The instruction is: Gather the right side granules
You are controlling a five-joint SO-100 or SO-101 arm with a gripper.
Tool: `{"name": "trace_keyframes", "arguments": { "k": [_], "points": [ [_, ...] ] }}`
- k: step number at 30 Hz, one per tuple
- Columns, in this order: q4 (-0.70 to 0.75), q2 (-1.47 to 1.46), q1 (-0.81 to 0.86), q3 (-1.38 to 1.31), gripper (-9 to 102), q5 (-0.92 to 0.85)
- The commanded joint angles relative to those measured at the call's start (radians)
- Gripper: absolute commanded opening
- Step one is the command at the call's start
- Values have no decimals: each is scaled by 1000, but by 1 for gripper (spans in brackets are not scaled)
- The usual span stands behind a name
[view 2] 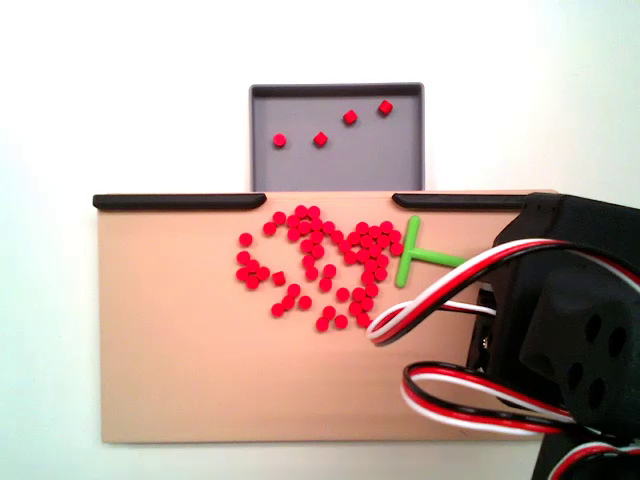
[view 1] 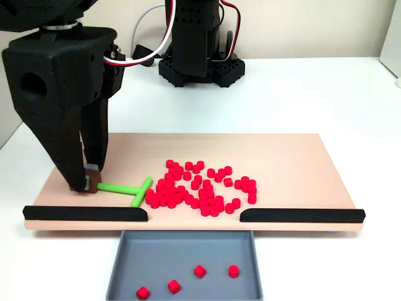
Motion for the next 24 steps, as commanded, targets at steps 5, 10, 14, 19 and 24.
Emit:
{"name": "trace_keyframes", "arguments": {
  "k": [5, 10, 14, 19, 24],
  "points": [
    [9, 8, -25, 6, 0, -23],
    [14, 9, -35, 6, 0, 5],
    [14, 9, -38, 6, 0, 8],
    [14, 9, -43, 6, 0, 20],
    [17, 9, -51, 6, 0, 40]
  ]
}}
